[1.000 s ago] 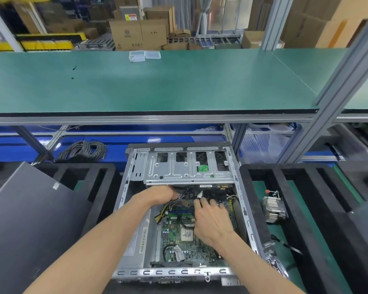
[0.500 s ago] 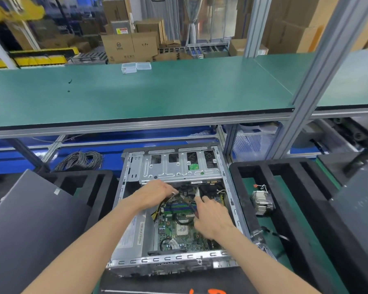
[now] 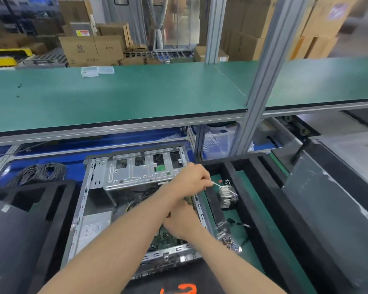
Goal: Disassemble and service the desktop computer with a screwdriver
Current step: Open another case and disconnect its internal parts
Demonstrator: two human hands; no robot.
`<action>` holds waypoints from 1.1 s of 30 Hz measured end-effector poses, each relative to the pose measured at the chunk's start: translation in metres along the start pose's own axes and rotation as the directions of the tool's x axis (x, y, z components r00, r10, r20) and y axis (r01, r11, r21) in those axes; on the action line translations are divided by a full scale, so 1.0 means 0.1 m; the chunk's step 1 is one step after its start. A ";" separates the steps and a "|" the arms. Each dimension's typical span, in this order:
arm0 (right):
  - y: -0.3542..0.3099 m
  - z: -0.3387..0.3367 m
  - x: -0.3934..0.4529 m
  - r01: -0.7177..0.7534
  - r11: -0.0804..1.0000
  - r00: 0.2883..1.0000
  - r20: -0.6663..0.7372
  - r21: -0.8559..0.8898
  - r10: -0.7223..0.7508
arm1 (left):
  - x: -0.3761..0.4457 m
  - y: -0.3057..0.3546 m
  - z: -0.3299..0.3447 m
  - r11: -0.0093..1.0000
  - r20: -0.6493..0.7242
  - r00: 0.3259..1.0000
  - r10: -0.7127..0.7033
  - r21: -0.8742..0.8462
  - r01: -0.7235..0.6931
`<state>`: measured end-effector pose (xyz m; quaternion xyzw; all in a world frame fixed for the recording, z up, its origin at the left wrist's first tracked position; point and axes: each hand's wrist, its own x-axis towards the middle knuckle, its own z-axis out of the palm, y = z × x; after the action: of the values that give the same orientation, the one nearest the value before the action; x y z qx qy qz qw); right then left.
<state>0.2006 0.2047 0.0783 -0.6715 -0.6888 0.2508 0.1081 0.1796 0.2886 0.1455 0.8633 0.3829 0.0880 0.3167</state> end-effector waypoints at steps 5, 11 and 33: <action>0.01 -0.09 -0.05 0.173 0.968 0.983 0.095 -0.180 -0.158 | 0.27 0.17 0.25 0.999 0.076 0.997 0.006 0.036 -0.009; 0.04 -0.08 -0.06 0.161 0.972 0.982 0.130 -0.171 -0.140 | 0.39 0.18 0.34 0.996 0.112 0.991 0.068 0.042 -0.073; -0.06 -0.02 0.03 0.147 0.982 0.989 0.023 -0.120 -0.146 | -1.38 -1.48 -0.56 0.944 -0.438 0.838 -0.325 -0.097 0.316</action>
<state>0.1963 0.2084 0.0827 -0.6226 -0.7511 0.2043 0.0804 -0.0280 0.2913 0.1114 0.7400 0.5835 0.2343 0.2389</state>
